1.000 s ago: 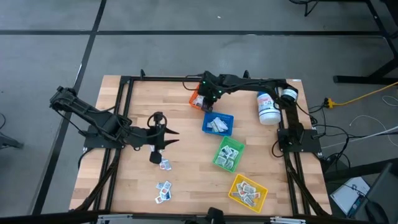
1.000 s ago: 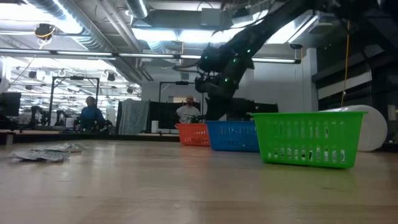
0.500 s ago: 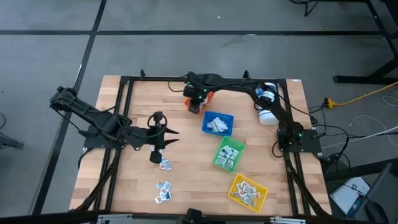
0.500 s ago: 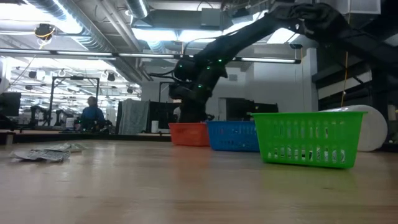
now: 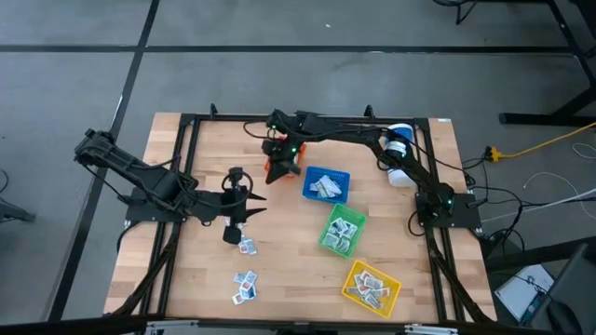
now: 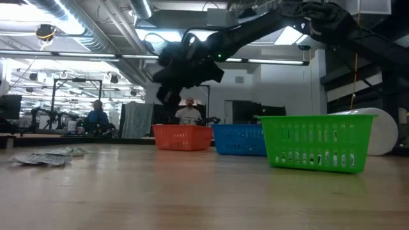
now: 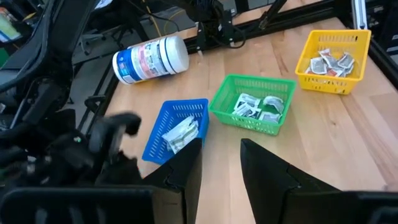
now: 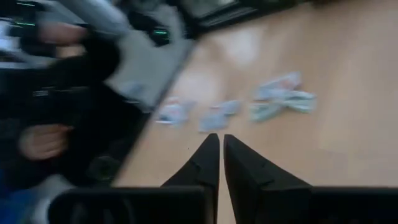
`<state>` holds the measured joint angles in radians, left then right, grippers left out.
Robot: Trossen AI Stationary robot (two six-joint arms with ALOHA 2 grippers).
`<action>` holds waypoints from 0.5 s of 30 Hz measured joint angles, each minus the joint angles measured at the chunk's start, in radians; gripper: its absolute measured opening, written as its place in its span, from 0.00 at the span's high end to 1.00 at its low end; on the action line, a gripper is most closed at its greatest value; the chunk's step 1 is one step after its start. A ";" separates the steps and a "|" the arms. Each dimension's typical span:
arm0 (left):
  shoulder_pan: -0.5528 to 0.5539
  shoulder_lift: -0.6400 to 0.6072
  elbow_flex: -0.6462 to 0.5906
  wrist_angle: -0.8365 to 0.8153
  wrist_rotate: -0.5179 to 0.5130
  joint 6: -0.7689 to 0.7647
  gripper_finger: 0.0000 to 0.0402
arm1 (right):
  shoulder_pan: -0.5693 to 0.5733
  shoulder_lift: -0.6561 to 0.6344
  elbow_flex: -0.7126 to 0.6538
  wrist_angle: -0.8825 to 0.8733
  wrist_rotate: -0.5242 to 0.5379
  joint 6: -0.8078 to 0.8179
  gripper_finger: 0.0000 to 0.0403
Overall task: Pick & Place First Aid Supplies
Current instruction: Put the green bandage pack into the blue basket
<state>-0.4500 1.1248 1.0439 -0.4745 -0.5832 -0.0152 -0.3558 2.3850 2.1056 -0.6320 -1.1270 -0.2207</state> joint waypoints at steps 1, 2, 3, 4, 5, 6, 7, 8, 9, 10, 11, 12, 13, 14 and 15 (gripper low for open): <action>-0.001 0.000 0.000 0.000 0.000 -0.005 0.74 | 0.000 -0.005 0.000 -0.021 -0.043 -0.001 0.94; -0.001 -0.003 0.000 -0.002 0.001 -0.010 0.74 | 0.000 -0.013 -0.001 -0.048 -0.074 -0.019 0.94; -0.002 -0.006 0.000 -0.002 0.001 -0.016 0.74 | 0.000 -0.027 -0.001 -0.089 -0.087 -0.055 0.94; -0.003 -0.011 0.000 -0.004 0.001 -0.022 0.74 | 0.000 -0.045 -0.001 -0.149 -0.086 -0.103 0.94; -0.006 -0.016 0.000 -0.010 0.001 -0.028 0.74 | 0.001 -0.066 -0.001 -0.213 -0.070 -0.157 0.94; -0.011 -0.023 0.000 -0.017 0.001 -0.034 0.74 | 0.002 -0.086 0.000 -0.281 -0.038 -0.208 0.94; -0.017 -0.030 0.000 -0.026 0.000 -0.042 0.74 | 0.004 -0.105 0.000 -0.354 0.000 -0.252 0.94; -0.022 -0.036 0.000 -0.033 0.000 -0.049 0.74 | 0.008 -0.119 0.000 -0.414 0.035 -0.282 0.94; -0.027 -0.042 0.000 -0.041 0.001 -0.055 0.74 | 0.014 -0.129 0.000 -0.459 0.059 -0.292 0.94; -0.033 -0.048 0.000 -0.047 0.000 -0.061 0.74 | 0.020 -0.138 0.000 -0.499 0.069 -0.295 0.94; -0.039 -0.052 0.000 -0.052 -0.002 -0.067 0.74 | 0.027 -0.145 -0.002 -0.529 0.070 -0.296 0.94; -0.044 -0.056 0.000 -0.053 -0.006 -0.073 0.74 | 0.034 -0.155 -0.002 -0.552 0.074 -0.295 0.94; -0.049 -0.058 0.000 -0.053 -0.013 -0.076 0.74 | 0.043 -0.168 -0.002 -0.571 0.085 -0.289 0.94; -0.054 -0.060 0.000 -0.053 -0.021 -0.077 0.74 | 0.051 -0.180 -0.002 -0.593 0.108 -0.280 0.94; -0.060 -0.061 0.000 -0.054 -0.028 -0.078 0.74 | 0.061 -0.191 -0.002 -0.616 0.144 -0.263 0.94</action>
<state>-0.5100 1.0639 1.0439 -0.5288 -0.6108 -0.0931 -0.2946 2.1939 2.1039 -1.2478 -0.9832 -0.4834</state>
